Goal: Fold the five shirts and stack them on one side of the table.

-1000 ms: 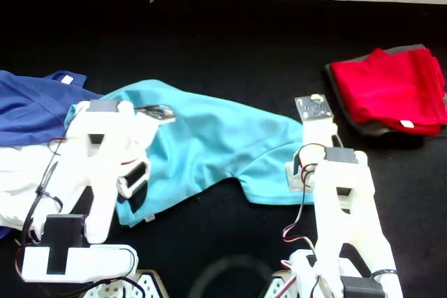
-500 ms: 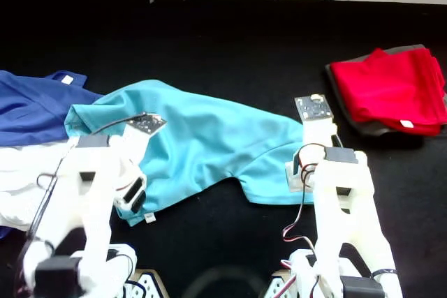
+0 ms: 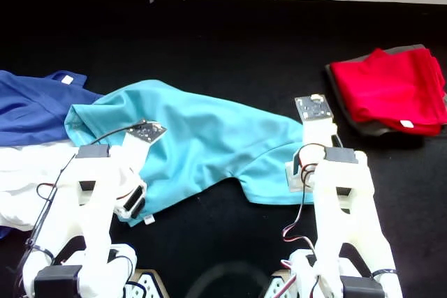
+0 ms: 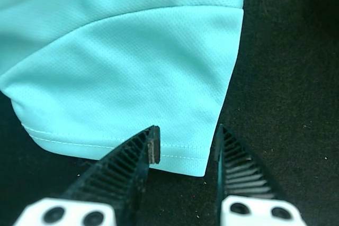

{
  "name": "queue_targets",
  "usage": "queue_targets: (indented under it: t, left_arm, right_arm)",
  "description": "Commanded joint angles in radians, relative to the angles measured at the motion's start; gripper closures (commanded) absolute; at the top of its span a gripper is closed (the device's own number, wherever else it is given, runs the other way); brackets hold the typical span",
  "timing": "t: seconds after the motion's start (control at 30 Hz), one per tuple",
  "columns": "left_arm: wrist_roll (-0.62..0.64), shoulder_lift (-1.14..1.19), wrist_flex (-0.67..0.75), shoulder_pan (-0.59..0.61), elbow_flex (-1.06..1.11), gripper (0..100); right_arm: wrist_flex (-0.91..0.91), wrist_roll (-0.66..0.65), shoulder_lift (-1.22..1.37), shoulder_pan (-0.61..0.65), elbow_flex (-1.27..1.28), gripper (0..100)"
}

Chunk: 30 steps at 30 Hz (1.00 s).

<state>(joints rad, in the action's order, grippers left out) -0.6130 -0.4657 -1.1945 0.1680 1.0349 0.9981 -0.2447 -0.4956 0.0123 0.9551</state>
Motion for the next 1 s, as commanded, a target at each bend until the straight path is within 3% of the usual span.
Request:
queue_targets:
  t: [0.0, 0.43, 0.73, 0.97]
  left_arm:
    - [-0.003, -0.027, -0.005, 0.001, -0.053, 98]
    - [0.1, -0.018, -0.42, -0.054, -0.602, 99]
    - [0.137, -0.016, -0.423, -0.087, -0.641, 99]
    - [0.138, -0.025, -0.362, -0.081, -0.647, 99]
  right_arm:
    - [-0.012, -0.012, -0.025, 0.007, -0.01, 81.8]
    - [-0.061, -0.002, -0.035, 0.007, 0.019, 81.8]
    - [0.213, 0.106, -0.022, -0.048, -0.275, 81.7]
    - [0.325, 0.101, -0.022, 0.067, -0.328, 81.6]
